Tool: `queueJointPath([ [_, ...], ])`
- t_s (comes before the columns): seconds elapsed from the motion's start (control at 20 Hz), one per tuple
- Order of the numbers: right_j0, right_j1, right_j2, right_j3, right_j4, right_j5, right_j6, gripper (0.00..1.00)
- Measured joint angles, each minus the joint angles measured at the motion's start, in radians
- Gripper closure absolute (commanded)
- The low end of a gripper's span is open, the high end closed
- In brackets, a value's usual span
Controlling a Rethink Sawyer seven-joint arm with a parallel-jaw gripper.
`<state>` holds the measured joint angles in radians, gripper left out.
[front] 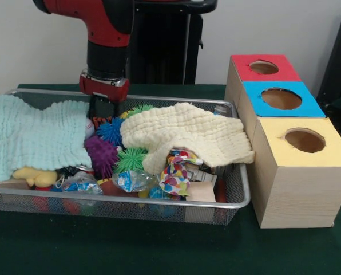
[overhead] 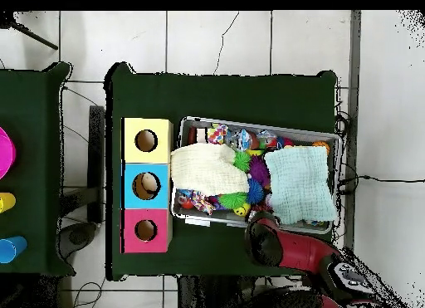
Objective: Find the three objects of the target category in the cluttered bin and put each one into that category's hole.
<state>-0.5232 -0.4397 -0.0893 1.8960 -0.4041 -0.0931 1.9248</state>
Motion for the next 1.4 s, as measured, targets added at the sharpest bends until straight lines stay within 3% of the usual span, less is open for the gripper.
queueJointPath([
  [0.65,0.059,0.055,-0.054,-0.035,0.016,-0.072,0.0,0.0],
  [0.7,0.08,0.06,-0.071,-0.043,0.019,-0.073,0.0,1.0],
  [1.2,0.094,0.054,-0.086,-0.057,0.02,-0.058,0.0,1.0],
  [1.4,0.126,0.003,-0.086,-0.057,0.032,0.052,0.0,1.0],
])
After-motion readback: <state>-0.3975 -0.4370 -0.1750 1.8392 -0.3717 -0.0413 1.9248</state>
